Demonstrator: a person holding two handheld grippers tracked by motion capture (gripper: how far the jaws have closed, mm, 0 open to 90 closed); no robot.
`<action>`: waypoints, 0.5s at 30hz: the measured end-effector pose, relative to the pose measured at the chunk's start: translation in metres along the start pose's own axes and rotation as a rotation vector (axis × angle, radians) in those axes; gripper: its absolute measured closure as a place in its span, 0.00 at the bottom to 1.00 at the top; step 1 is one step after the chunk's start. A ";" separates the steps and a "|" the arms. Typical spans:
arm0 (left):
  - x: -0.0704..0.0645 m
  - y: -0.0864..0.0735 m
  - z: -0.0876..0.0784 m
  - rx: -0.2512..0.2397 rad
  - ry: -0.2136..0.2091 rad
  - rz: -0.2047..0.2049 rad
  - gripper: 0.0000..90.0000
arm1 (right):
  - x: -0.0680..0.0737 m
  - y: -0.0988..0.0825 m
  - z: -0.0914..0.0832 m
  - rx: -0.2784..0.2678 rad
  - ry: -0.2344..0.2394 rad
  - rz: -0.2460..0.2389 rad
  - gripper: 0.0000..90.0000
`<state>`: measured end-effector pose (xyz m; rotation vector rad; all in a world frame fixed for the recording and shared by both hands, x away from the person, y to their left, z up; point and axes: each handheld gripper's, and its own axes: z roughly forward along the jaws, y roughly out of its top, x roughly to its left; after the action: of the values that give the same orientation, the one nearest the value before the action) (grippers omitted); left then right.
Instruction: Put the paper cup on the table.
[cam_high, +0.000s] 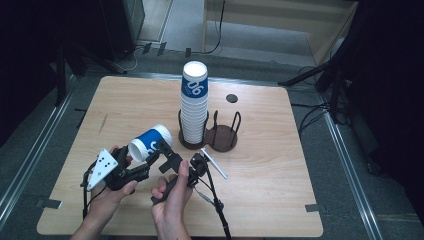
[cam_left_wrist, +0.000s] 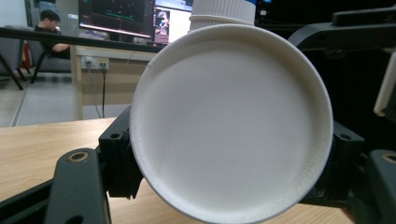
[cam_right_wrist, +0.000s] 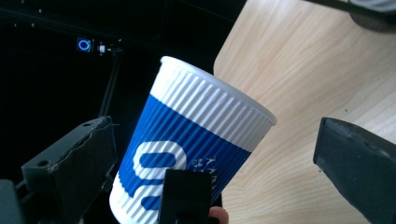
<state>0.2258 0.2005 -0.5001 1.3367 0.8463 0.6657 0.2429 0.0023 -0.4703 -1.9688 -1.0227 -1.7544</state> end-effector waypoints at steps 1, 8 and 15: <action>0.000 0.000 0.000 0.001 -0.003 0.004 0.30 | -0.001 0.001 0.001 0.003 0.004 0.023 0.00; -0.004 -0.001 0.001 -0.007 -0.024 0.015 0.30 | -0.004 0.002 0.004 0.022 0.016 0.093 0.00; -0.008 -0.002 0.001 -0.009 -0.037 0.036 0.30 | -0.004 0.001 0.008 0.039 0.040 0.175 0.00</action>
<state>0.2223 0.1931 -0.5006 1.3550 0.7905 0.6703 0.2497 0.0055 -0.4755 -1.9283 -0.8376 -1.6596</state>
